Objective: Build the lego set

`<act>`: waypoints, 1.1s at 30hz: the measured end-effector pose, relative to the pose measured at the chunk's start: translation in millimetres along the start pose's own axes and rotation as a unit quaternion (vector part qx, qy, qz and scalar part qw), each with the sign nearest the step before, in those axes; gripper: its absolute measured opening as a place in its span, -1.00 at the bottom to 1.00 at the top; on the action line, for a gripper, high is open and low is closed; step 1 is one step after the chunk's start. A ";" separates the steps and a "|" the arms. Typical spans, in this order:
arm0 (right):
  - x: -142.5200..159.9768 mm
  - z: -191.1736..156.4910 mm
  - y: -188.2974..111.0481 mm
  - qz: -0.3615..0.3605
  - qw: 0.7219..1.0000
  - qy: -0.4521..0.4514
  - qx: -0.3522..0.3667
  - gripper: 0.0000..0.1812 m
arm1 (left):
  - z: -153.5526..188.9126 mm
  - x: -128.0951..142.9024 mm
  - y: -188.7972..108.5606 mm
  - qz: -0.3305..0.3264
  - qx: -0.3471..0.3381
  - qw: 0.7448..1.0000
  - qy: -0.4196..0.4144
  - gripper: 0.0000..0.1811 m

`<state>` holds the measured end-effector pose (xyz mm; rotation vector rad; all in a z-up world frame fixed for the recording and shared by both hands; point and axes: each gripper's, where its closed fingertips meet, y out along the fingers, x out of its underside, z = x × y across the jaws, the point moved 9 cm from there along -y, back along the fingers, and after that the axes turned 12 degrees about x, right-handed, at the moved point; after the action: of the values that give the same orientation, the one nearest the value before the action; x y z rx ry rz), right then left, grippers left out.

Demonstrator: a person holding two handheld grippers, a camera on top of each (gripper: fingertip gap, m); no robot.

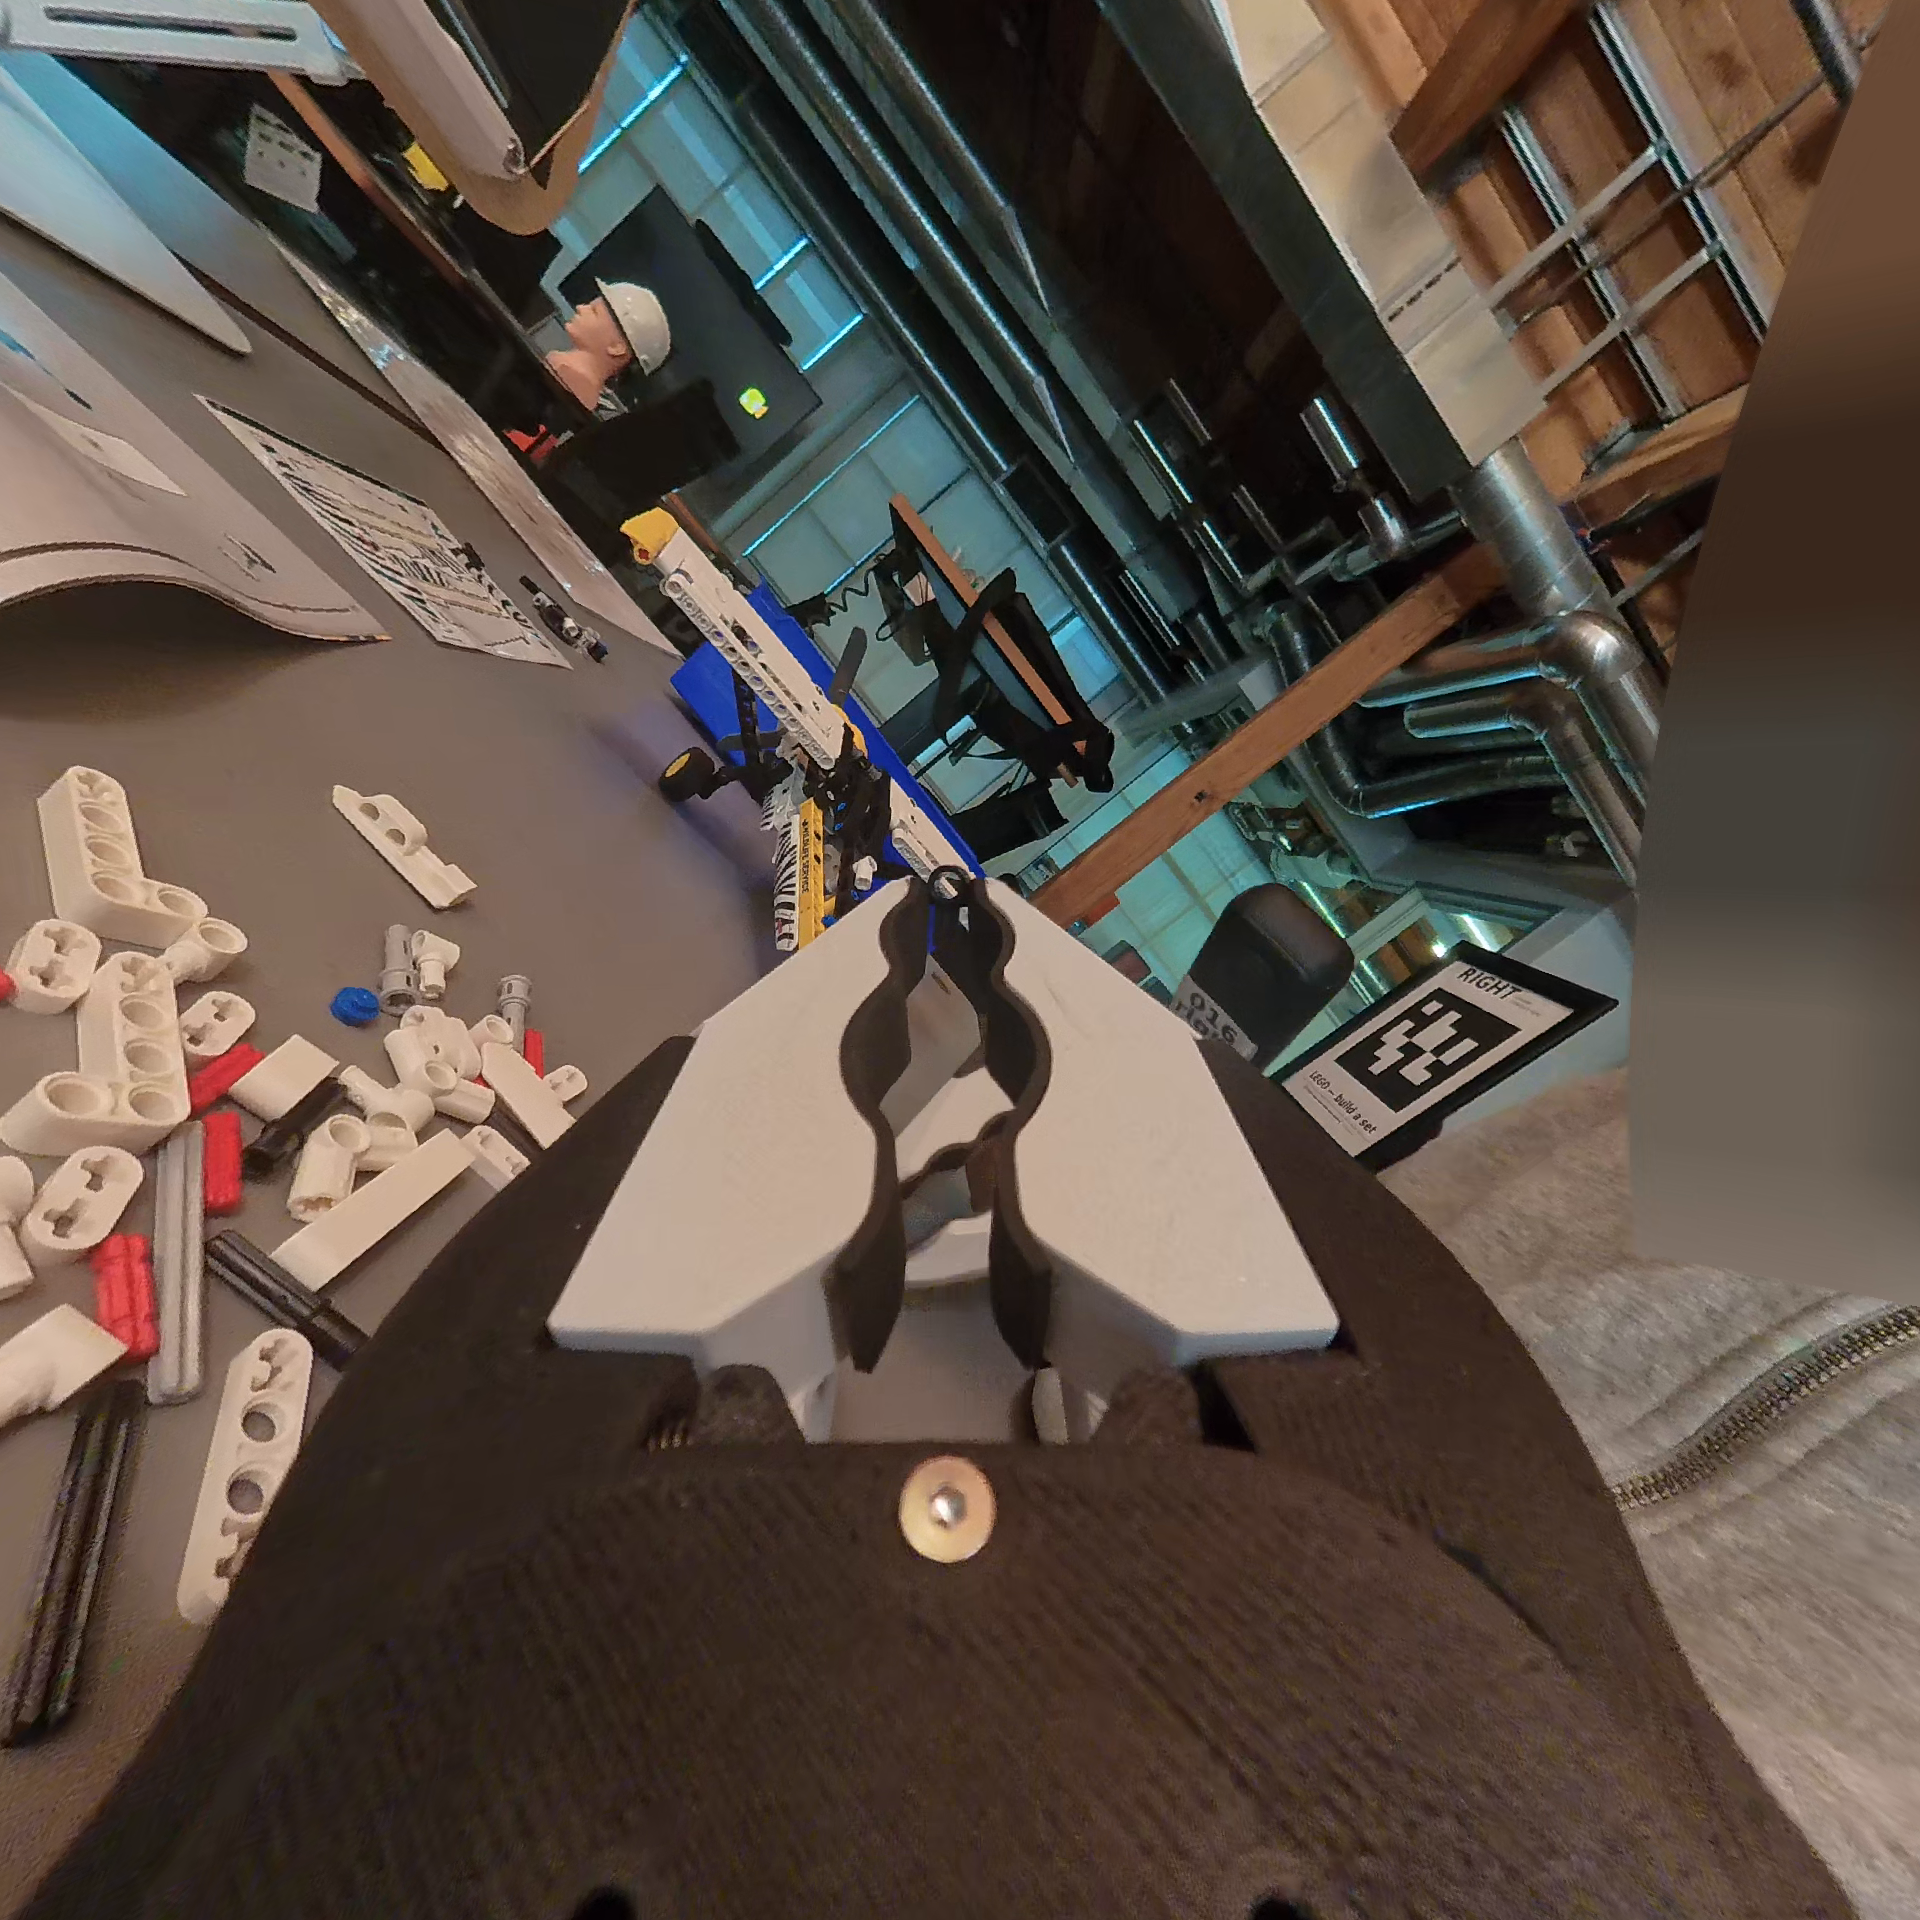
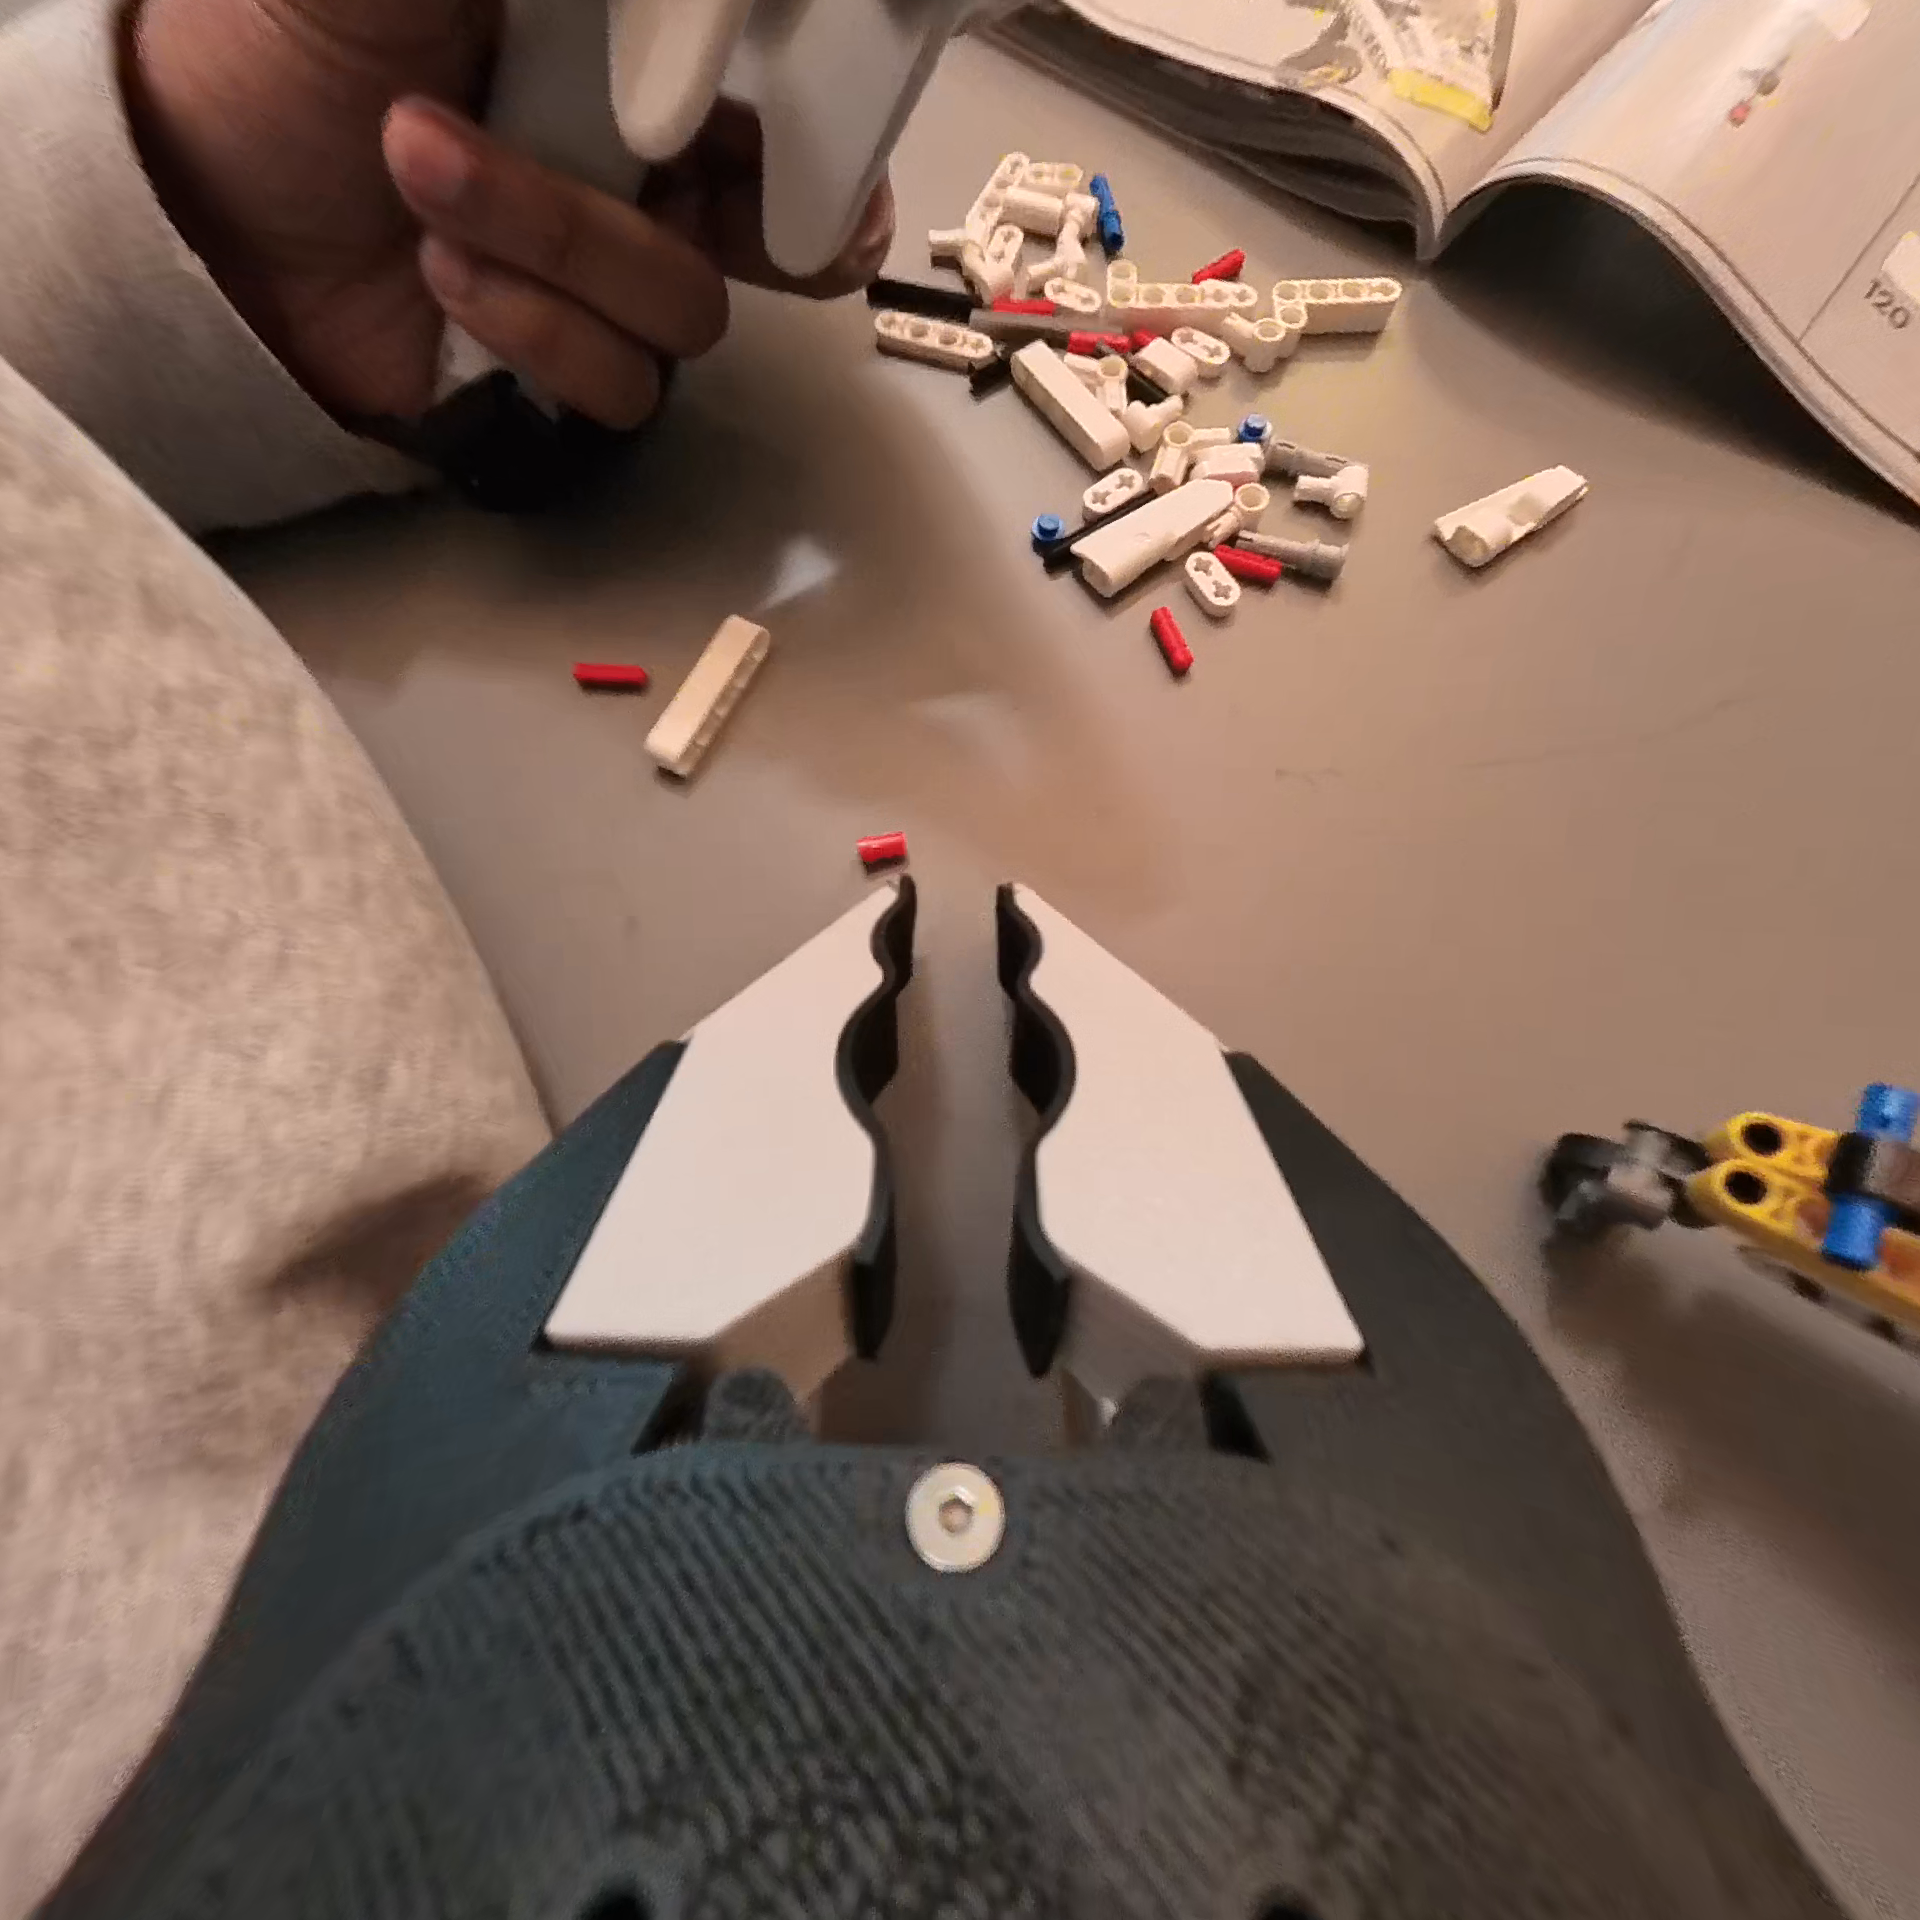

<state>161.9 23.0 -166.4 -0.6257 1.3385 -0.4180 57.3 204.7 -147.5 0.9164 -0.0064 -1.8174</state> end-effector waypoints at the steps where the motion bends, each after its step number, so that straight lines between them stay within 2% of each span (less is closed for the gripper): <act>1: -0.3 -3.7 -0.7 0.005 1.000 0.011 -0.001 -0.82 | -0.1 0.0 0.1 0.000 0.000 1.000 0.000 -0.95; 3: -0.5 -11.9 0.7 0.004 1.000 0.022 0.008 -0.80 | -0.2 0.1 0.5 -0.001 0.000 1.000 0.000 -0.95; 5: 0.2 -17.2 3.3 -0.009 0.999 0.033 0.039 -0.89 | -0.5 0.4 0.9 -0.002 0.000 1.000 -0.002 -0.95; 8: -1.4 -23.8 4.3 -0.001 0.997 0.053 0.054 -0.90 | -0.3 0.9 1.2 -0.004 0.000 1.000 -0.001 -0.95; 16: -3.9 -28.3 10.3 -0.017 0.997 0.057 0.056 -0.86 | 0.6 1.0 1.2 -0.005 0.001 1.000 0.001 -0.95; 27: -6.1 -30.0 13.0 -0.017 0.997 0.035 0.059 -0.92 | 0.4 0.9 0.9 -0.003 0.001 1.000 -0.001 -0.95; 33: -5.1 -31.2 10.3 -0.012 0.997 0.021 0.071 -0.82 | 0.3 0.9 1.0 -0.003 0.002 1.000 -0.001 -0.95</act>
<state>129.7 28.4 -172.4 -0.5174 1.3304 -0.5434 57.8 203.4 -147.4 0.9175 -0.0081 -1.8244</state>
